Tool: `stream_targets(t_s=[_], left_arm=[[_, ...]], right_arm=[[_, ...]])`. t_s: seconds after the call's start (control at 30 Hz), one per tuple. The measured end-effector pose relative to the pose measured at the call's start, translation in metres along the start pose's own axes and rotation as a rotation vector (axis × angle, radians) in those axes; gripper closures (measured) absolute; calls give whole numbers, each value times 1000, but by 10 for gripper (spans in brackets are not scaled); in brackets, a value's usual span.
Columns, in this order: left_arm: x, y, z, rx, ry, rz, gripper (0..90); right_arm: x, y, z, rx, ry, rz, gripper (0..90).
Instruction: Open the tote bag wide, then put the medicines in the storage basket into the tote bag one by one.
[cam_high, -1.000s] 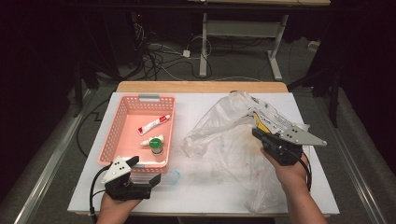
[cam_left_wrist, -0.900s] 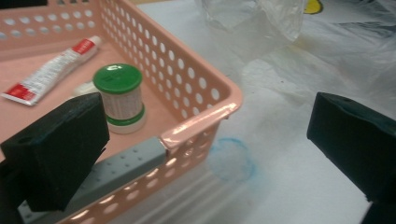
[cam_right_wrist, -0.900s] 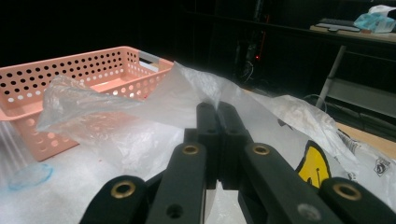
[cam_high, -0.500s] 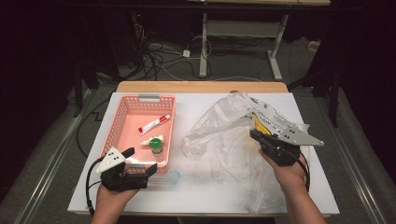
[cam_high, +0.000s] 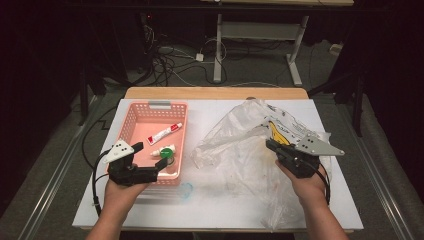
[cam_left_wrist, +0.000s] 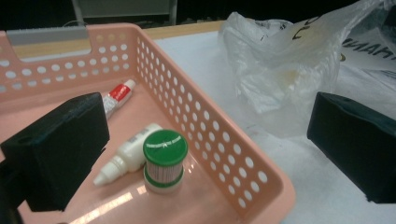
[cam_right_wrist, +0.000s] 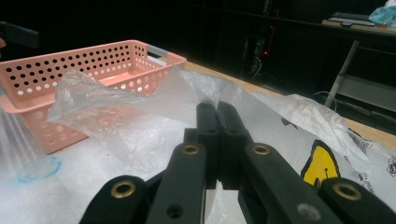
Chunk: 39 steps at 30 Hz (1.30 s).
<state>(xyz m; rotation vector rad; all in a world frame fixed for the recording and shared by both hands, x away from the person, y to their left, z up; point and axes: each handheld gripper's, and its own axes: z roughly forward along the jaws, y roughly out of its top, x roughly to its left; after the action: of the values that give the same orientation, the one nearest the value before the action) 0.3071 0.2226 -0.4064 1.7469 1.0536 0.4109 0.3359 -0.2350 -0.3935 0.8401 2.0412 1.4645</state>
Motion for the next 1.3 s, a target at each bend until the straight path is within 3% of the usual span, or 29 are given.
stream_targets(t_s=[0.37, 0.6, 0.77, 1.03, 1.13, 1.3], left_arm=[[25, 22, 26, 22, 25, 5, 0], [47, 33, 39, 42, 49, -17, 0], [65, 39, 50, 75, 59, -58, 0], [86, 42, 78, 173, 86, -78, 48], [94, 41, 90, 198, 81, -113, 59], [104, 36, 113, 313, 74, -103, 94]], right_arm=[[-3, -5, 0, 15, -1, 14, 900], [-2, -4, 0, 11, 9, 16, 900], [-3, -3, 0, 7, 9, 17, 900], [-4, -3, 1, 6, 16, 16, 900], [-4, -2, -1, 2, 16, 11, 900], [-5, -3, -1, 5, 17, 21, 900]])
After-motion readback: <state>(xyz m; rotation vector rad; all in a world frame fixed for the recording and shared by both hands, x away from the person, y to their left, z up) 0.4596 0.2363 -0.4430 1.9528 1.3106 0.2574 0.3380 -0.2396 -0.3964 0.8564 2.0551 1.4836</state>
